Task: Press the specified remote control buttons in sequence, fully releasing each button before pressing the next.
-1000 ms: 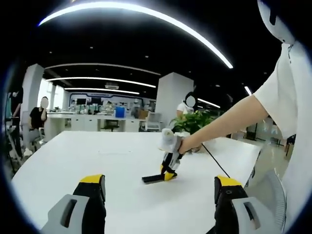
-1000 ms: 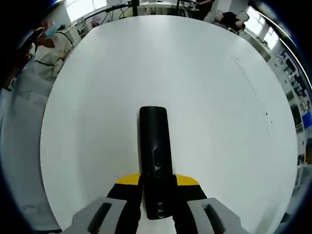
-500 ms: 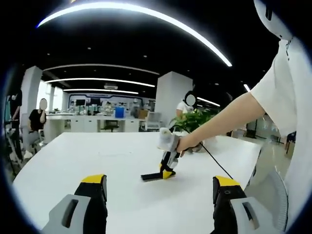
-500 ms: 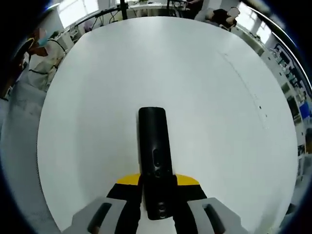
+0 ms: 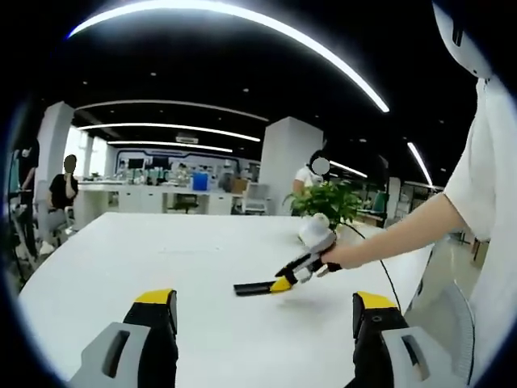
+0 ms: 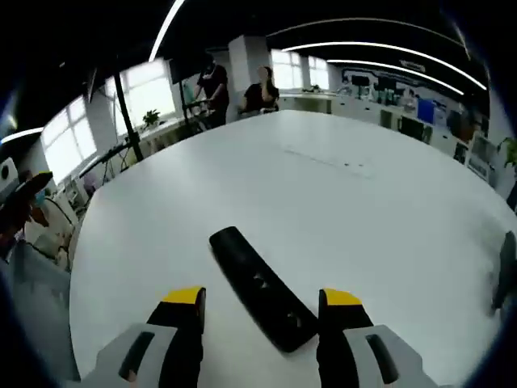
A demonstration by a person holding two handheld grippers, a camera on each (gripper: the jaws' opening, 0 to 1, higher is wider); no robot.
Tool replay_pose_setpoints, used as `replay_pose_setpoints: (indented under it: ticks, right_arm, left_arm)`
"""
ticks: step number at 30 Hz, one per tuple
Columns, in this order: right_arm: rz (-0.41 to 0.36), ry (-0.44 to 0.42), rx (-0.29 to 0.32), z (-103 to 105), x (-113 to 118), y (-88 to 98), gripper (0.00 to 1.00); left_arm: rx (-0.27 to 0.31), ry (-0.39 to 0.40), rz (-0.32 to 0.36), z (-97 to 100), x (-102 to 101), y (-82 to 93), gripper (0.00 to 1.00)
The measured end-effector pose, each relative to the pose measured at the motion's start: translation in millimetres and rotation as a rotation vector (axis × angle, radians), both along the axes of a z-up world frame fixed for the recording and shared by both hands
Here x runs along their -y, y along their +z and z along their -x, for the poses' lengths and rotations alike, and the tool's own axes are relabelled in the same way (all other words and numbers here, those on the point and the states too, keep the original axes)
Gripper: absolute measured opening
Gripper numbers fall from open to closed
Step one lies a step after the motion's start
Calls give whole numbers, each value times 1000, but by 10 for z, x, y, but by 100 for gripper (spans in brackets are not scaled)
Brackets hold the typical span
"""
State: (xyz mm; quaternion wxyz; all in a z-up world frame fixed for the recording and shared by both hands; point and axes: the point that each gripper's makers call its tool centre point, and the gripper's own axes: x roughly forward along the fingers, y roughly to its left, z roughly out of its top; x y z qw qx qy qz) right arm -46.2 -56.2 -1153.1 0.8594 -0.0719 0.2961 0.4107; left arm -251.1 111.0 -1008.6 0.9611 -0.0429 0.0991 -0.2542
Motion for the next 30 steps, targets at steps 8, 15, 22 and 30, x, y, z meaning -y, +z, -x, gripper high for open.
replay_pose_setpoints:
  ticks: [8,15,22,30]
  right_arm:
    - [-91,-129,90,341,221,349,70]
    - [-159,-198,136,812,336,699,72]
    - [-153,-254,179,1173,482,901,72]
    - [-164,-359,254,1459,727,1252,73]
  left_arm:
    - [4,-6,0,-7,9,31,93]
    - [-7,-18,7,18,36,-16,93]
    - [-5,-27,17,8,68,-13,93]
    - [1,-25,25,-22,49,1,93]
